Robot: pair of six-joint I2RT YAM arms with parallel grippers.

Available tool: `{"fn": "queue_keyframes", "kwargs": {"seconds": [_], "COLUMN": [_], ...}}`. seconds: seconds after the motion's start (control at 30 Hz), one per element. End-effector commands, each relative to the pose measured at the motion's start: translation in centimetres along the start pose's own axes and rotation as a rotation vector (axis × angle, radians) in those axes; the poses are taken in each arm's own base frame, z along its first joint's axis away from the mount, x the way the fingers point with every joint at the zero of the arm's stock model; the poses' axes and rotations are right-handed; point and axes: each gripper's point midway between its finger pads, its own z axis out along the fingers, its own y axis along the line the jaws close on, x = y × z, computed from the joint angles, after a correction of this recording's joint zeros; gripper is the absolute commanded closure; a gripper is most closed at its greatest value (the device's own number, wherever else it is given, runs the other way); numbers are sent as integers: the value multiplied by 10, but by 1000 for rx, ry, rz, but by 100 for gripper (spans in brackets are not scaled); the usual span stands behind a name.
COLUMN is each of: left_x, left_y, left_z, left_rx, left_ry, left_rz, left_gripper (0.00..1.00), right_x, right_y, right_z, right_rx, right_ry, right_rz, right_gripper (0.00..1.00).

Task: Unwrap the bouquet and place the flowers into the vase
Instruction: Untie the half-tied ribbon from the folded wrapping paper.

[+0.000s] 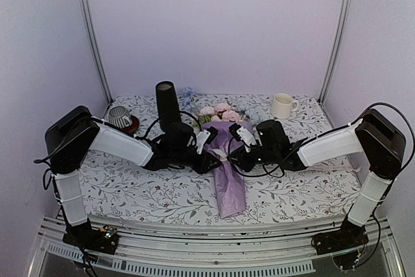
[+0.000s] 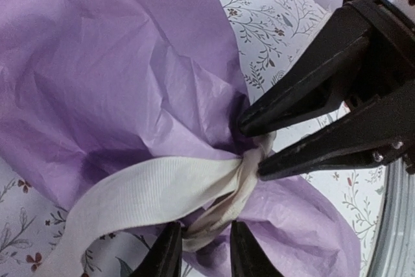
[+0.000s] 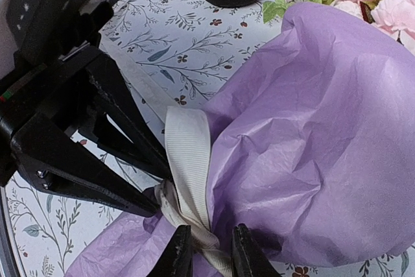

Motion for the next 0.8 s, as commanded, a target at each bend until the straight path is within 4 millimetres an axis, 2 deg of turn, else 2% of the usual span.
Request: {"fn": "queue_keyframes", "kwargs": {"seconds": [0.0, 0.13, 0.23, 0.43, 0.63, 0.77], "left_x": [-8, -3, -8, -5, -2, 2], "left_y": [9, 20, 21, 23, 24, 28], "left_z": [8, 6, -4, -8, -11, -12], "left_rx": [-30, -84, -100, -104, -115, -132], "left_ry": [-3, 5, -27, -23, -18, 0], "left_rz": [-1, -17, -15, -32, -39, -42], "left_gripper": [76, 91, 100, 100, 100, 100], "right_x": [0, -3, -6, -6, -15, -8], "right_y": [1, -1, -5, -19, -42, -52], "right_z": [5, 0, -4, -9, -33, -31], "right_rx": [-7, 9, 39, 123, 277, 312], "right_ry": [19, 2, -13, -21, -101, -77], "right_rz": [1, 3, 5, 18, 42, 67], "right_gripper": [80, 86, 90, 97, 96, 95]}}
